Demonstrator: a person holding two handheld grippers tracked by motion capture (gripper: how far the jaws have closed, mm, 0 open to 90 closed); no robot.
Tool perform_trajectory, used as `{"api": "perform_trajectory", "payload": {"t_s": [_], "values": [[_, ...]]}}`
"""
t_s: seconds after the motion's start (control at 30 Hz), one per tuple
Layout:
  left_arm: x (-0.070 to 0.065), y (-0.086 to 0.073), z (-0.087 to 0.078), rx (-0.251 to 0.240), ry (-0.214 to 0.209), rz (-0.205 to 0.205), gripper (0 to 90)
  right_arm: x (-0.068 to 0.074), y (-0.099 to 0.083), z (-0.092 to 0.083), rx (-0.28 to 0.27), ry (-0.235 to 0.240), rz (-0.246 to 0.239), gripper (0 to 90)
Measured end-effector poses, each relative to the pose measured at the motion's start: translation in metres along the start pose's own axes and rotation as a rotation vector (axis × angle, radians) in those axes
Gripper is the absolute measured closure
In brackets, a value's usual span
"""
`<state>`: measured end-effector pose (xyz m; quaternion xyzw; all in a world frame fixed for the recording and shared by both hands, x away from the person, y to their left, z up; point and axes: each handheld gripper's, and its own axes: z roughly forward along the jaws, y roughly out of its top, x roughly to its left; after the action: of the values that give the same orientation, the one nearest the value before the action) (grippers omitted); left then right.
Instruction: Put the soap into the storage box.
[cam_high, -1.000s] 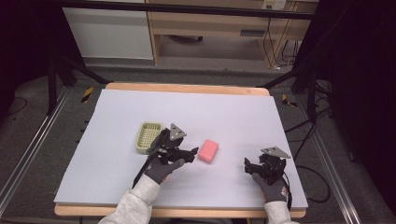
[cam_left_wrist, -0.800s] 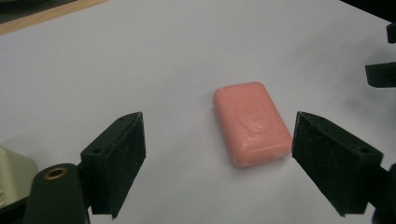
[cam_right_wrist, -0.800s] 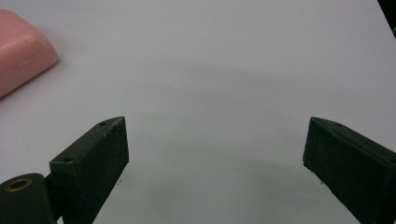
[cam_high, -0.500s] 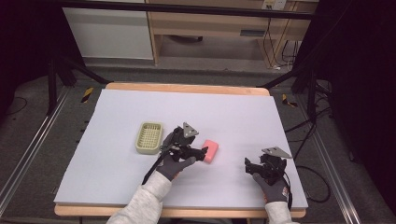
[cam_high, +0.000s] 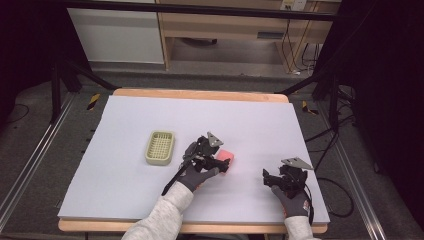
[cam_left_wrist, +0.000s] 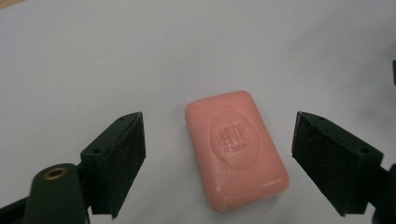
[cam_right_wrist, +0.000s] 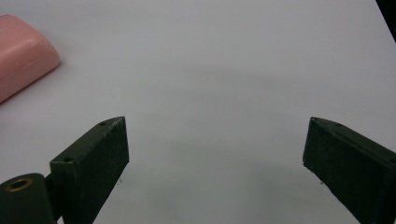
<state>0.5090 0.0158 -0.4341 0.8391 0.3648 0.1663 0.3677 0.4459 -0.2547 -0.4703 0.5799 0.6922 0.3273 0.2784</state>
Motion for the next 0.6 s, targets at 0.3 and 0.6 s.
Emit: {"api": "perform_trajectory", "payload": {"t_s": [0.3, 0.6], "values": [[-0.005, 0.001, 0.013, 0.034, -0.009, 0.006, 17.8, 0.000, 0.000, 0.000, -0.003, 0.000, -0.004, 7.3], [-0.008, 0.001, 0.027, 0.072, -0.014, -0.009, 18.6, 0.000, 0.000, 0.000, 0.003, 0.003, 0.001, 7.4]]}}
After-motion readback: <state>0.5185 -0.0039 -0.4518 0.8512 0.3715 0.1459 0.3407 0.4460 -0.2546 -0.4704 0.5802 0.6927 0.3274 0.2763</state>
